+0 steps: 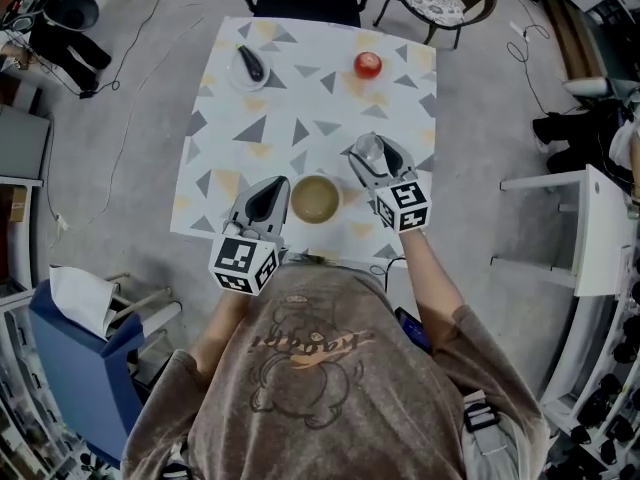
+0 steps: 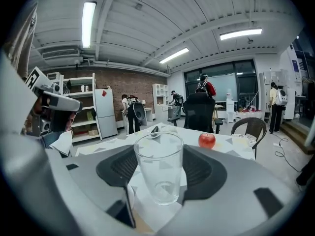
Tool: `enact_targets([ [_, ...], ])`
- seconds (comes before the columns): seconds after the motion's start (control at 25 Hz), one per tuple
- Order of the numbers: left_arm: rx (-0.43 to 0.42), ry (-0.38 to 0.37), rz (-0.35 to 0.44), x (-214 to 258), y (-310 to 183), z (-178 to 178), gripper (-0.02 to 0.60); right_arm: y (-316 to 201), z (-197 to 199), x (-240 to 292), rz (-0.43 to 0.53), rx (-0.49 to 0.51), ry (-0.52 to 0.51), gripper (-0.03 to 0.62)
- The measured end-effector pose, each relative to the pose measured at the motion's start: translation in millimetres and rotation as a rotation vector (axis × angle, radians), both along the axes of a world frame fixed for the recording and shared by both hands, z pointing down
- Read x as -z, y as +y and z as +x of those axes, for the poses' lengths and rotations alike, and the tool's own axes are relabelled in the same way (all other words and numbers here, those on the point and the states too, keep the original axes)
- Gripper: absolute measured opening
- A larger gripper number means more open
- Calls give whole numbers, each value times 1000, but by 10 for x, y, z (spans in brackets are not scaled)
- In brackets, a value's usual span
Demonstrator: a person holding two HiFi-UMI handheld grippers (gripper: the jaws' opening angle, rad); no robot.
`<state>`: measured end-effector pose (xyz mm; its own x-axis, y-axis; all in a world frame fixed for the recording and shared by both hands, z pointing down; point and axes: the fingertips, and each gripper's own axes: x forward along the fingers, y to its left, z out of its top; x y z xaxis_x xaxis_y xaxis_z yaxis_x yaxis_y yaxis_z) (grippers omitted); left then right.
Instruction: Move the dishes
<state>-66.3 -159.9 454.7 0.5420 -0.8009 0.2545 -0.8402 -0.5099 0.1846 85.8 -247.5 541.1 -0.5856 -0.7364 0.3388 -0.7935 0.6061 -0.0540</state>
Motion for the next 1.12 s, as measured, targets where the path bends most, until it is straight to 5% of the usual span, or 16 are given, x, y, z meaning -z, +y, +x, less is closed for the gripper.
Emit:
enact_targets([
  [1.12,3,-16,-51,-140,-50,-49,18,-28,-51,-564,-7,-16,-16,286],
])
